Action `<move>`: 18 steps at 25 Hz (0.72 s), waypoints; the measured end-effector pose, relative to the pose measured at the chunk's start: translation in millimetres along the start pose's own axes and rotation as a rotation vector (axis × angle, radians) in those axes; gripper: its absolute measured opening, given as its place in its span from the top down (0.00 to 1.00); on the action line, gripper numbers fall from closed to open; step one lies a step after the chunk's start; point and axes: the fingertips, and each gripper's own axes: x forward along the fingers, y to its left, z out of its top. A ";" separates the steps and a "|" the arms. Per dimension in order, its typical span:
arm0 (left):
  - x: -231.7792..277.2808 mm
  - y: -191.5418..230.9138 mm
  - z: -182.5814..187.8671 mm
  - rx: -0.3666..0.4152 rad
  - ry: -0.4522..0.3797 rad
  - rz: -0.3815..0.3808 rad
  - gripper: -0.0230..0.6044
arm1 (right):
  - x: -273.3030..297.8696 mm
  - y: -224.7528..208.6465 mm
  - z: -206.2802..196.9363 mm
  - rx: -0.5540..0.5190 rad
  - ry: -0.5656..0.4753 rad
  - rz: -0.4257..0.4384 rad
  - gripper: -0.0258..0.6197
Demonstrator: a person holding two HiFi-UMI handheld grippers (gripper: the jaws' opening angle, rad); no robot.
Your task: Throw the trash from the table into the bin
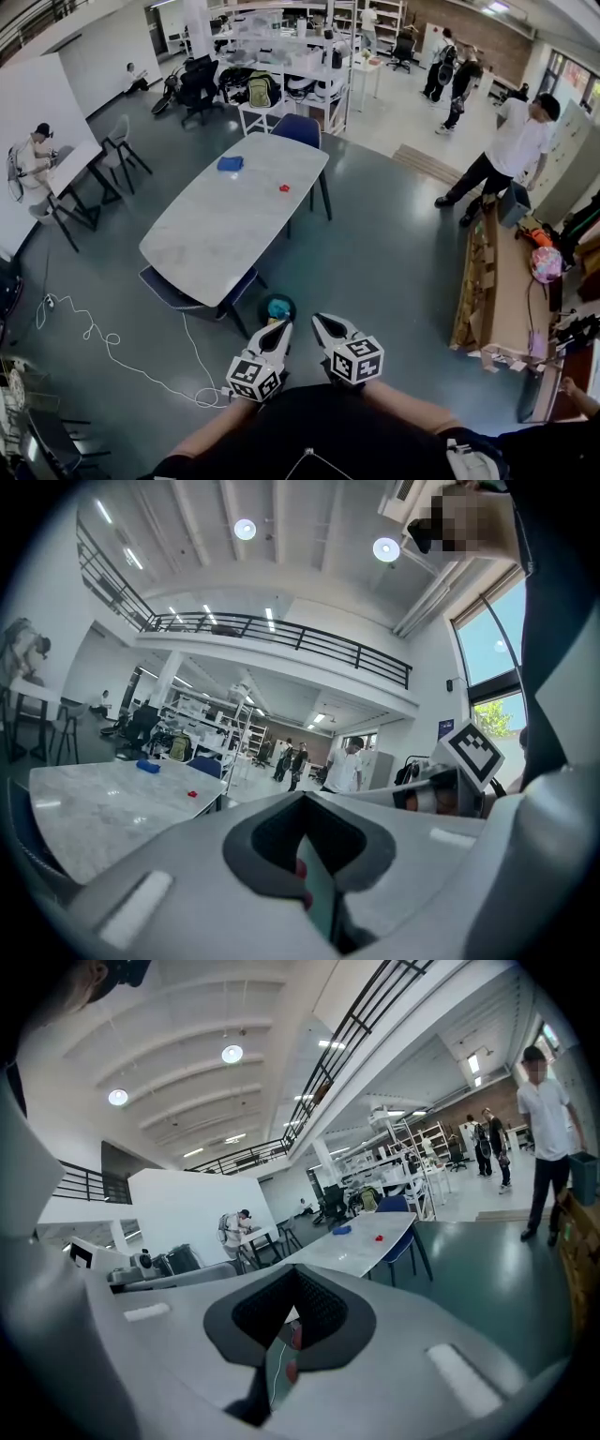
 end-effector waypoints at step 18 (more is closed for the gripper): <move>-50.5 50.4 48.6 0.073 -0.176 -0.022 0.96 | 52.2 47.2 13.9 -0.011 -0.041 0.021 0.92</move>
